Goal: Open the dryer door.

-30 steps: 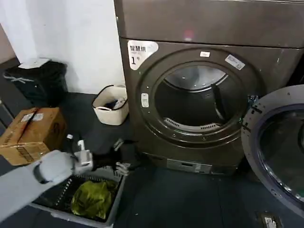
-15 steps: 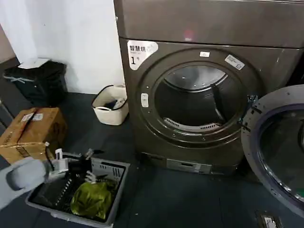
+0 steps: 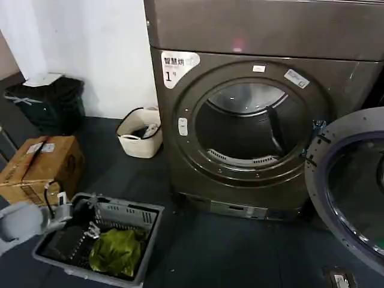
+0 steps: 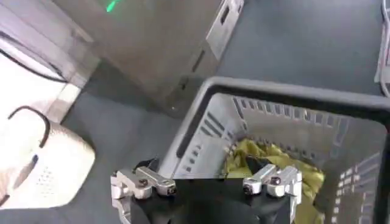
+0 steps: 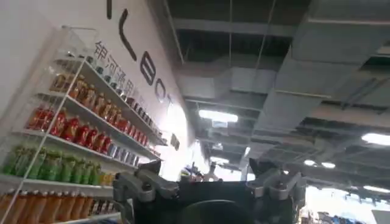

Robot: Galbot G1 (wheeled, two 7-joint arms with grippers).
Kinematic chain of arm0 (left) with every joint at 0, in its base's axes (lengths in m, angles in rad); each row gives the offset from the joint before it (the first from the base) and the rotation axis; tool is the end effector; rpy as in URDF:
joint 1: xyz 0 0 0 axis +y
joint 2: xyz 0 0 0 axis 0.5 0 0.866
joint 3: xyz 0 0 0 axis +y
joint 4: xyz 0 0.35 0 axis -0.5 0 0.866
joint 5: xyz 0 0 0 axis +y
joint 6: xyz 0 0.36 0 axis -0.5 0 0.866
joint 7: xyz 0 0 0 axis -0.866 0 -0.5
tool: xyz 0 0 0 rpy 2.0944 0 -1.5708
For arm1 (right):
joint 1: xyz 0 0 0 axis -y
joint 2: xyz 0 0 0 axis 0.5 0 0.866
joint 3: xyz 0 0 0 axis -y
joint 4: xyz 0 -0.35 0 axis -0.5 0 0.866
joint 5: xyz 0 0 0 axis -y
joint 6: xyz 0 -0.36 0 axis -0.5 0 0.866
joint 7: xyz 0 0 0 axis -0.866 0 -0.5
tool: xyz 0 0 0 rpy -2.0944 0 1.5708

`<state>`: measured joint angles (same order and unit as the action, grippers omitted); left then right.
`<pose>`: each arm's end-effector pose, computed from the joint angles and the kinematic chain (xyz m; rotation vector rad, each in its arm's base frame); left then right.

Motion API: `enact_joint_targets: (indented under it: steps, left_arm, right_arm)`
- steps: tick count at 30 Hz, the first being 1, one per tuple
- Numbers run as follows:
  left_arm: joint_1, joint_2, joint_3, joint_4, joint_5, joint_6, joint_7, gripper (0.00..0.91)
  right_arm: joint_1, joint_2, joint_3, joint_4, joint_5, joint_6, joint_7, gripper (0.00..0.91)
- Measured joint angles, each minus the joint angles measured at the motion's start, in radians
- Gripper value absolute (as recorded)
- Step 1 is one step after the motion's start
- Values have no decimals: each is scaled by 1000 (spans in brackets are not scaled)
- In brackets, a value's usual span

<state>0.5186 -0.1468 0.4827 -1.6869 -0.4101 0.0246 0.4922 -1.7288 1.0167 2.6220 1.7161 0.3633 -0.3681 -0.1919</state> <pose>0.3387 0.2608 -0.2005 -1.1112 -2.0730 -1.1553 -0.1968 -0.4184 0.0420 1.9867 2.0737 -0.7041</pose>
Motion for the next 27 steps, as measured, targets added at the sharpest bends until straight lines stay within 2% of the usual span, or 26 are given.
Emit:
enact_joint_targets:
  steps: [8,19,27]
  left_arm:
    - [1,5,9,16,38,-12,24,907]
    - [1,17,24,17,44,27,33,907]
    - [4,24,27,21,44,19,36,907]
  right_arm:
    - [4,-4,-1,-2,-4,0,1,907]
    - [-4,-6,11,-7,-4,1,1,907]
    - [-3,0,8,-7,-4,3,0,907]
